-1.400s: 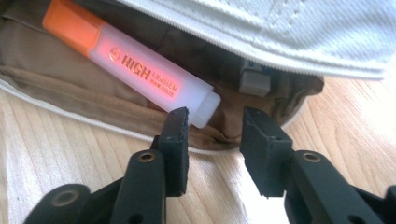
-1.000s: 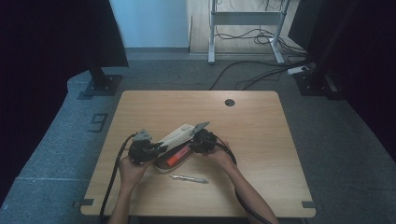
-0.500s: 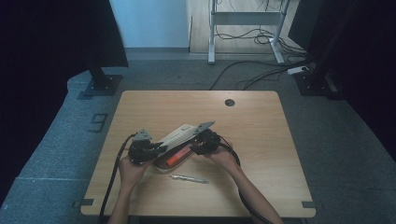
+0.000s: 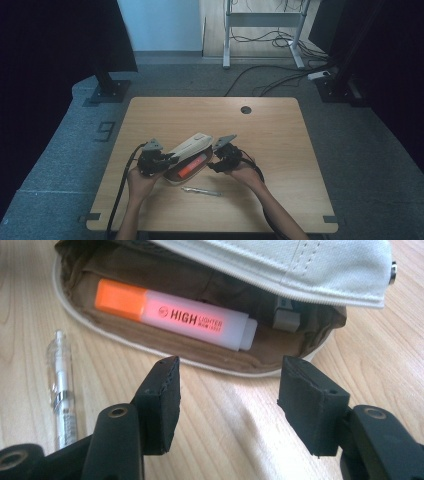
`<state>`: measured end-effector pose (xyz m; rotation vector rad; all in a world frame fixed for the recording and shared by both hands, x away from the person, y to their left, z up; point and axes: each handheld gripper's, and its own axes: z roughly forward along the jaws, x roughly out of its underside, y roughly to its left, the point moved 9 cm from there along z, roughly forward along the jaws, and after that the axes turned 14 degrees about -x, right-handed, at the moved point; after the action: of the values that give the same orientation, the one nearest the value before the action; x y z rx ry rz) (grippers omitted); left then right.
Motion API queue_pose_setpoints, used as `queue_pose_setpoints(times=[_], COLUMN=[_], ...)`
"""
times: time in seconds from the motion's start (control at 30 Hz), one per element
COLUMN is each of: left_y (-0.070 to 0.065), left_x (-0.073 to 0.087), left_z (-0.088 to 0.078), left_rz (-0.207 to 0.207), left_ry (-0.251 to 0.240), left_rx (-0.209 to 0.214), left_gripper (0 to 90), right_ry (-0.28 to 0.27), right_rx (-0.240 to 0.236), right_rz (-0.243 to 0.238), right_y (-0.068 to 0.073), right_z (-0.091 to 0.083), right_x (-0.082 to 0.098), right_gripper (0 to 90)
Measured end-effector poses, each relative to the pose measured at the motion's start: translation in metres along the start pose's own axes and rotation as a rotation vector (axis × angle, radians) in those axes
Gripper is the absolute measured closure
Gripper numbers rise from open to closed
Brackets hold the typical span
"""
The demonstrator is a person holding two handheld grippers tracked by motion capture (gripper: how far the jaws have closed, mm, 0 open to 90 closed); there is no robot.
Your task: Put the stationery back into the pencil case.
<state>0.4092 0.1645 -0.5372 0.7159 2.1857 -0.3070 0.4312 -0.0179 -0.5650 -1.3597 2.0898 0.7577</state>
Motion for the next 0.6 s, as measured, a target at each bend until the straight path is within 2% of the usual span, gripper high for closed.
queue_pose_setpoints(times=[0.3,0.6], left_y=[0.001,0.000], left_x=[0.000,0.000], left_z=[0.000,0.001], left_rz=[-0.020,-0.027], left_ry=[0.000,-0.003], left_rx=[0.008,-0.002], left_gripper=[74.8,75.0], right_ry=[-0.003,-0.022], right_rx=[-0.013,-0.050], right_rz=[-0.006,0.001], right_y=[0.012,0.028], right_z=[-0.005,-0.007], right_x=[0.009,0.018], right_gripper=[40.2,40.5])
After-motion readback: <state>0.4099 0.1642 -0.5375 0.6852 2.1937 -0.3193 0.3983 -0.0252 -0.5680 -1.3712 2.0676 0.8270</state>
